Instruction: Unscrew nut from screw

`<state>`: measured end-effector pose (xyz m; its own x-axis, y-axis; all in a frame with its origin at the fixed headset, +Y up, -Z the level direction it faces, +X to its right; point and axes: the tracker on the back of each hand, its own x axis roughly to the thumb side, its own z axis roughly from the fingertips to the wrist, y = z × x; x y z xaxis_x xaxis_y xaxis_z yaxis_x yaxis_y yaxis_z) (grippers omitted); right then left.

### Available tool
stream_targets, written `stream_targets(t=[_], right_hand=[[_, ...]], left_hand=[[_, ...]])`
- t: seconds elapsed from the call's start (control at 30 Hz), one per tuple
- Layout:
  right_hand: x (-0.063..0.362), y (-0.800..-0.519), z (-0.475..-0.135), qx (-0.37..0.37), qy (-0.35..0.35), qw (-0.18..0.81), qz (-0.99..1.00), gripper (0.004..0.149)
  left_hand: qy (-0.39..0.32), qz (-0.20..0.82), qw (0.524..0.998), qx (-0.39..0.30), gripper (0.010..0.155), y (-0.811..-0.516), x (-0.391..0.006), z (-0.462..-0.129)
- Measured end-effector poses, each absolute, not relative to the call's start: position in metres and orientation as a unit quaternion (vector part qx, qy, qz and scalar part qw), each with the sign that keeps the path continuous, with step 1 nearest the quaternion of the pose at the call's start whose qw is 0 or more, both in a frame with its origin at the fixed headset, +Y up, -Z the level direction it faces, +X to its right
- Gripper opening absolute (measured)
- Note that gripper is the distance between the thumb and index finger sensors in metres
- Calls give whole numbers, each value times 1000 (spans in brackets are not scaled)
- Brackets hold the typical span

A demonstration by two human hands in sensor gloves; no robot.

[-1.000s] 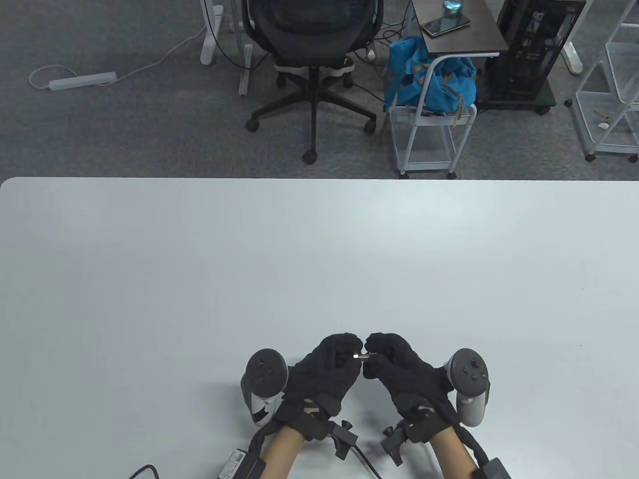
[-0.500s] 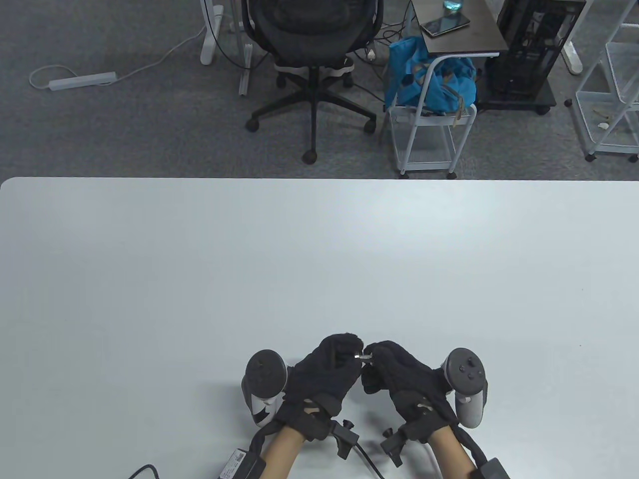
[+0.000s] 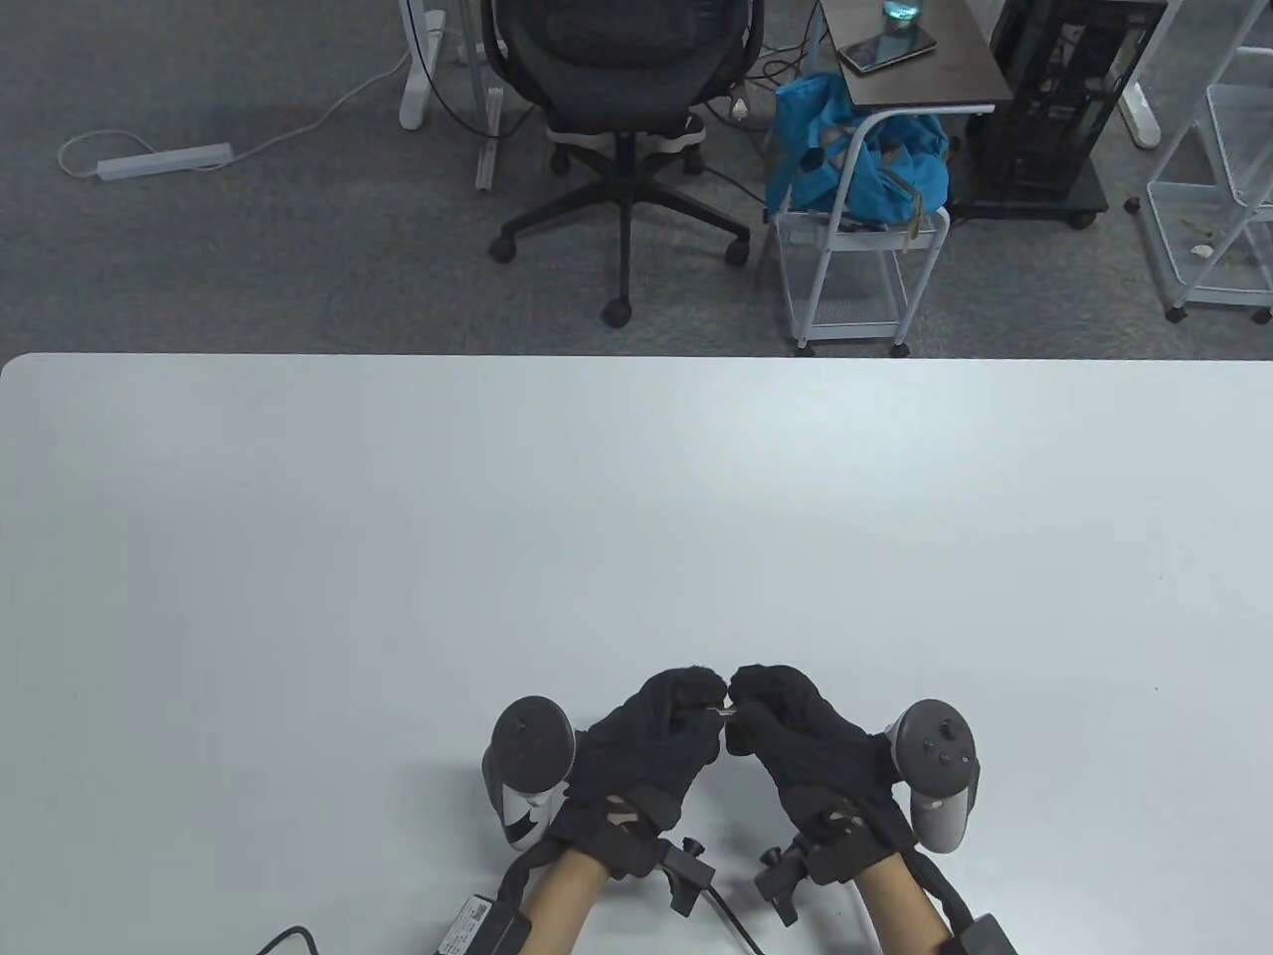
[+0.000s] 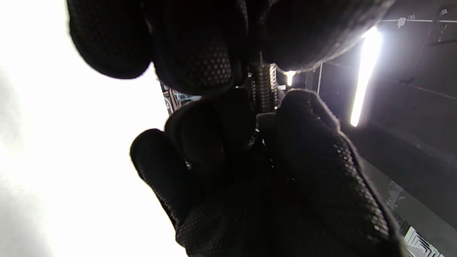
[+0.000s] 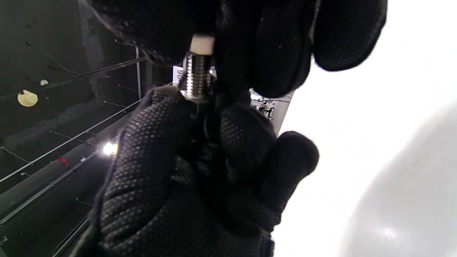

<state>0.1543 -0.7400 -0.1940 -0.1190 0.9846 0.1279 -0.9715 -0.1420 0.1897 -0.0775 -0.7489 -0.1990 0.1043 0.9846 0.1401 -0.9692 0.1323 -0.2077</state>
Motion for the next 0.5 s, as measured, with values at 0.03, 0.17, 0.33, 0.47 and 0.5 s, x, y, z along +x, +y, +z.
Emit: stream_targets(t=[0.03,0.17,0.33,0.47,0.5], right_hand=[[154,-740,-194,114,37,659,742,48],[154,-744,-195,112,63,670,731,60],[156,-754,-195,68,81,653,750,65],[154,-750,-196,81,77,659,744,57],[154,-749,-196,87,75,656,746,56]], left_hand=[[-121,659,742,-31,49,-749,-78,-199],[-116,666,736,-29,49,-749,-79,-199],[-128,661,738,-27,48,-748,-78,-199],[-136,650,747,-39,49,-749,-78,-200],[-135,649,748,-39,49,-749,-78,-200]])
